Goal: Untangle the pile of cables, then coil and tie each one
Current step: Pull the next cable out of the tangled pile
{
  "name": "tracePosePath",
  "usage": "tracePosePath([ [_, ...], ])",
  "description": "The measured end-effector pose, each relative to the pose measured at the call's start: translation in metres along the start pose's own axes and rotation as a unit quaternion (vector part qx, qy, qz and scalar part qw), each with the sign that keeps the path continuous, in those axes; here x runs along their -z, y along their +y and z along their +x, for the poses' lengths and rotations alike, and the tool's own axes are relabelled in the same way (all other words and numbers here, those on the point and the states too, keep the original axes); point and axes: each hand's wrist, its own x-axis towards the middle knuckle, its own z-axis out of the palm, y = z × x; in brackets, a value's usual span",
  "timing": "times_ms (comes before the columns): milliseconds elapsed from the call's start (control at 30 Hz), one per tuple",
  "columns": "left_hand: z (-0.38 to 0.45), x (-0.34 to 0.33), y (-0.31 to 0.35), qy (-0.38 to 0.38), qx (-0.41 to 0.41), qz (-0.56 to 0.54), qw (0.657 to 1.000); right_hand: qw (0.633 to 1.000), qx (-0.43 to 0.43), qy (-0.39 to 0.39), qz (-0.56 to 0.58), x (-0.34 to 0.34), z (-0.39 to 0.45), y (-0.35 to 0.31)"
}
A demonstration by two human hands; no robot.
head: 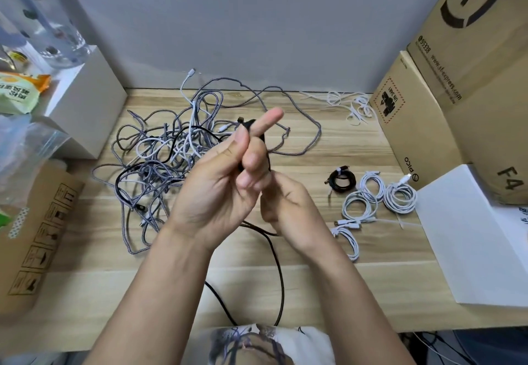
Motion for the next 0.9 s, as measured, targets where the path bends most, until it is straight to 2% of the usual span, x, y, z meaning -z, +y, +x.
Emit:
tracePosePath([
  [100,0.003,0.001,-0.004,0.098,-0.048,0.061,0.992,0.988,-0.021,-0.03,-0.152,-0.005,-0.004,0.006],
  [167,0.004,0.005,-0.009,0.124,-0.066,0.132,0.981,0.974,-0.03,-0.038,-0.223,-0.004,-0.007,0.006],
  [433,0.001,0.023,-0.012,0.109,-0.058,0.39,0.913,0.943,0.01,-0.02,-0.333,-0.001,-0.019,-0.013],
  [533,-0.002,0.027,-0.012,0.12,-0.052,0.442,0.887,0.945,0.046,0.023,-0.323,0.002,-0.023,-0.018],
  [667,-0.005,0.028,-0.011,0.128,-0.01,0.484,0.866,0.967,0.087,0.099,-0.218,0.008,-0.025,-0.024],
  [767,-0.009,0.021,-0.011,0.078,0.009,0.49,0.868,0.977,0.147,0.096,-0.124,0.01,-0.022,-0.03],
  [900,-0.012,0.02,-0.007,0.025,0.048,0.444,0.894,0.959,0.199,0.162,-0.117,0.016,-0.015,-0.034],
])
